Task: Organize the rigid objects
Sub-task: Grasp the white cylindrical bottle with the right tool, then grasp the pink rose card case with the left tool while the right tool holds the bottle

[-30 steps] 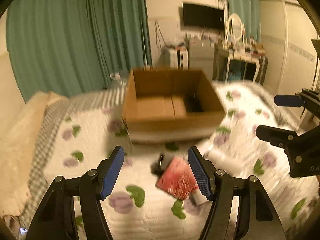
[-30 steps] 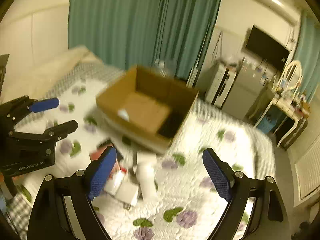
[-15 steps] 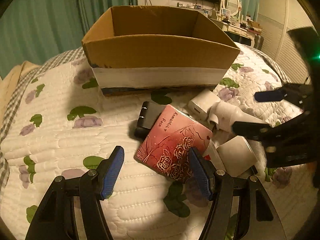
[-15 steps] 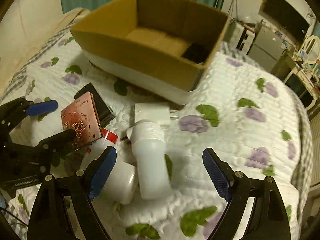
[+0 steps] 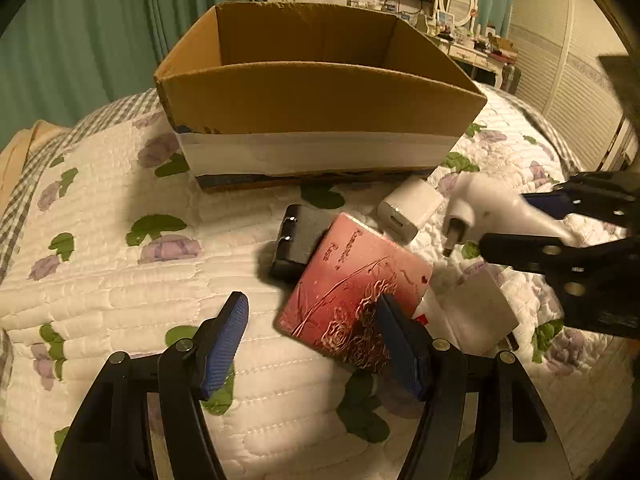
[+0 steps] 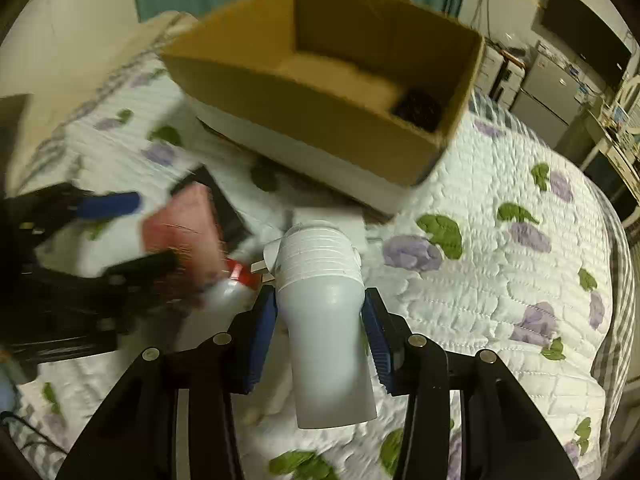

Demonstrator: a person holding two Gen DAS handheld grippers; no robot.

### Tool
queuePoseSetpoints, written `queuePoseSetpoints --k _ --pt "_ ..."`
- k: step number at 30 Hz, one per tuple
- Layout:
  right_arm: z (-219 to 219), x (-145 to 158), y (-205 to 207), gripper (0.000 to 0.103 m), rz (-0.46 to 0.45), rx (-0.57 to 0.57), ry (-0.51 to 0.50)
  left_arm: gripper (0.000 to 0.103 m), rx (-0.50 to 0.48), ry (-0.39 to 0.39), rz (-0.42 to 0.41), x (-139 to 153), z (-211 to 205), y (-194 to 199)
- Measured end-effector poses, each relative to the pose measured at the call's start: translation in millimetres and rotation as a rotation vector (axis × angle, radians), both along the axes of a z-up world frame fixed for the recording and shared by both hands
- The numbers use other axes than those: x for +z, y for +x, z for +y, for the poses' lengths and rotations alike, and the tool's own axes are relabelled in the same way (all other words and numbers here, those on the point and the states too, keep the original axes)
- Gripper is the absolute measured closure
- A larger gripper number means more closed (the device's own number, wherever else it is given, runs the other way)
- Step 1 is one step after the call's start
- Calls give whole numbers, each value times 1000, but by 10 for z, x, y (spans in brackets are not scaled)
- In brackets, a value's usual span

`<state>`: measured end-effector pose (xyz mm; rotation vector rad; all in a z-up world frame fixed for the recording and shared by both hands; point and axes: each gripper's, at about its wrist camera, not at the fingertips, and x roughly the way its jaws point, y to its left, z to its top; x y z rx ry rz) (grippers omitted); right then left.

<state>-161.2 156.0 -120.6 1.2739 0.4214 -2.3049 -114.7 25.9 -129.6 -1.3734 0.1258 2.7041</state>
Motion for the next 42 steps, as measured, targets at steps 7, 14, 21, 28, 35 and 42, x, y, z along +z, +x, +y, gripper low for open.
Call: queuePoseSetpoints --k 7,14,21,28,35,42 --pt "-257 -7 138 60 -18 62 -12 34 5 15 -19 13 -101 5" --pt "-261 -104 111 60 -43 55 -3 32 -2 47 -43 -45 -136 -80" --pt "-244 -140 76 60 -43 52 -2 34 -109 100 -57 -14 0 -4" --pt "-57 -147 54 60 -46 7 11 61 -224 242 -60 148 126 138" --pt "-47 -155 107 60 -37 13 34 61 -142 259 -109 27 165 -22" --pt "99 -173 131 60 -54 -6 41 58 -71 367 -177 -124 20 -115"
